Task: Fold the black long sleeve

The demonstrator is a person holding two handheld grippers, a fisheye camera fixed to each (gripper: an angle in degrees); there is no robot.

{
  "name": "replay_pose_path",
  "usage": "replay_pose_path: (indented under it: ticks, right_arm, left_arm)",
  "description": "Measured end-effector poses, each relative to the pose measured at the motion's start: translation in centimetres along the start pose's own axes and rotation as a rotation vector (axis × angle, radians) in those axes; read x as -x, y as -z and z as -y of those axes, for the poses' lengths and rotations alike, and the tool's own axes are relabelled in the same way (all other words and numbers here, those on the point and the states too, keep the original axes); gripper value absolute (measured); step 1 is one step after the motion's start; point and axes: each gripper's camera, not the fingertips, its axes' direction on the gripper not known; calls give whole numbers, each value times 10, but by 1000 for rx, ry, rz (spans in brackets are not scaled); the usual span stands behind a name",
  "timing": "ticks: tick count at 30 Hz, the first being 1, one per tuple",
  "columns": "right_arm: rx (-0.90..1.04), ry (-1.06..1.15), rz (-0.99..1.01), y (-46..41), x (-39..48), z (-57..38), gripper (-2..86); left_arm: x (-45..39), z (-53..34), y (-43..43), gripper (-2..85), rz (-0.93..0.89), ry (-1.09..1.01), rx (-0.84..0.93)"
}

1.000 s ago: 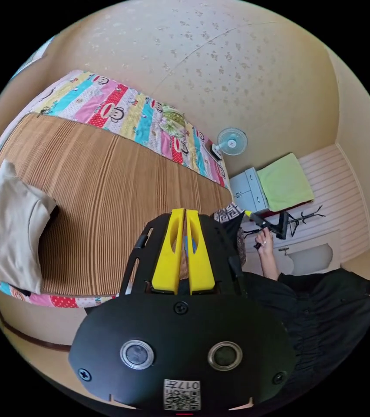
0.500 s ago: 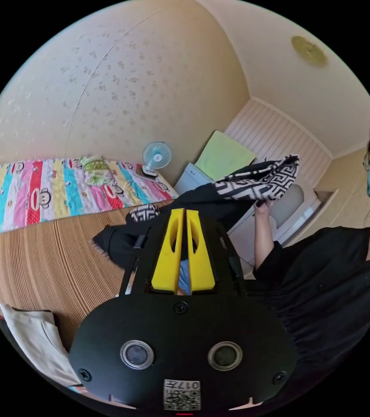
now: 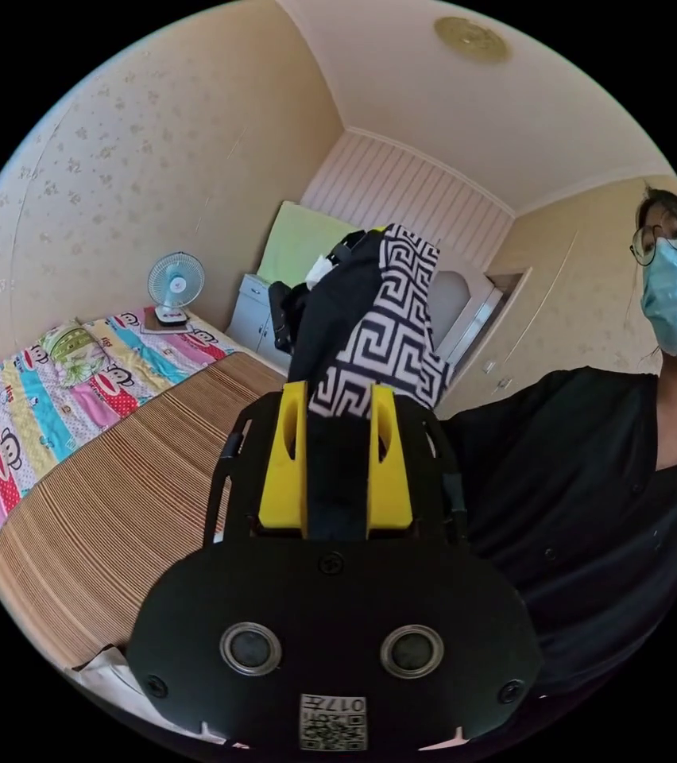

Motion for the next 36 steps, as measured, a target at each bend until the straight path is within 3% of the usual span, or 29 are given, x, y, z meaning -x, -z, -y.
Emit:
replay_pose_path:
  ticks: [6, 11, 15, 16, 19, 21, 26, 28, 31, 35, 36]
  right_arm:
    - [60, -155, -26, -13, -18, -52, 1]
    - [236, -376, -77, -46, -50, -81, 2]
    - [345, -486, -162, -62, -68, -92, 2]
    - [375, -496, -209, -65, -70, -92, 3]
    - [414, -527, -310, -68, -75, -94, 4]
    - [443, -530, -427, -64, -76, -93, 4]
    - [402, -532, -1115, -16, -54, -91, 5]
    - [345, -514, -1274, 0, -41, -96, 6]
    - [266, -524, -1499, 23, -22, -109, 6]
    - [330, -684, -1958, 50, -21, -138, 14]
    - [340, -679, -1983, 52, -22, -142, 16]
  left_arm:
    - [-18, -14, 16, 136, -21, -31, -77]
    - [-17, -12, 9, 143, -204, -76, -68]
    - [-40, -10, -14, 61, -235, -159, 67]
    - [-47, -12, -10, 15, -242, -182, 41]
    - [-57, -10, 7, -3, -246, -213, 19]
    - [-66, -9, 30, -7, -236, -240, -45]
    - [-92, 0, 99, -10, -180, -271, -255]
    - [-107, 9, 124, -10, -76, -268, -315]
    - [-131, 19, 147, -10, 12, -306, -377]
    - [-153, 40, 160, -10, 21, -358, -377]
    - [-157, 47, 165, -10, 2, -367, -373]
